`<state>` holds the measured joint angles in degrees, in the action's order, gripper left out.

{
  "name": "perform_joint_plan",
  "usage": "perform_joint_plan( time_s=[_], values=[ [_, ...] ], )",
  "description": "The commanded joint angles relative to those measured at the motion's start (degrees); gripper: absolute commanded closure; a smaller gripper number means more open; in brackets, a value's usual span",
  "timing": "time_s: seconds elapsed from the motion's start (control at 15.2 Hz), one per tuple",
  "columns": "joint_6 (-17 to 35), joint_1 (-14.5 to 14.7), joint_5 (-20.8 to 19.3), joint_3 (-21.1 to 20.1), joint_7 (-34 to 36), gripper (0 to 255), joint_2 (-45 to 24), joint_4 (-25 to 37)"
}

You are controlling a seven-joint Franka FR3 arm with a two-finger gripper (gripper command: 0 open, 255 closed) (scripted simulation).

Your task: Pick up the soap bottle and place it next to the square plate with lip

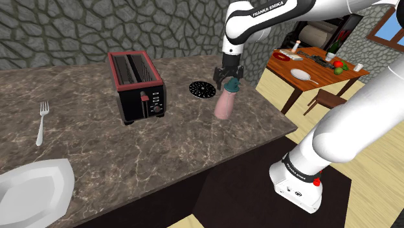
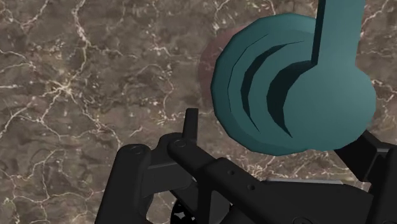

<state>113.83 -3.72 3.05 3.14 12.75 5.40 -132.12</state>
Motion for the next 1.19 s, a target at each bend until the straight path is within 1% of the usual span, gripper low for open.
perform_joint_plan(
  time_s=[0.0, 0.33, 0.4, 0.99, 1.12],
  values=[
    [0.34, 0.02, 0.02, -0.02, 0.02, 0, -0.02, -0.3],
    [0.33, 0.02, 0.02, -0.02, 0.02, 0, -0.02, -0.29],
    [0.33, 0.02, 0.02, -0.02, 0.02, 255, -0.02, -0.29],
    [0.34, 0.02, 0.02, -0.02, 0.02, 255, -0.02, -0.3],
    [-1.23, 0.01, -0.06, -0.02, 0.14, 255, 0.78, 0.48]
  ],
)
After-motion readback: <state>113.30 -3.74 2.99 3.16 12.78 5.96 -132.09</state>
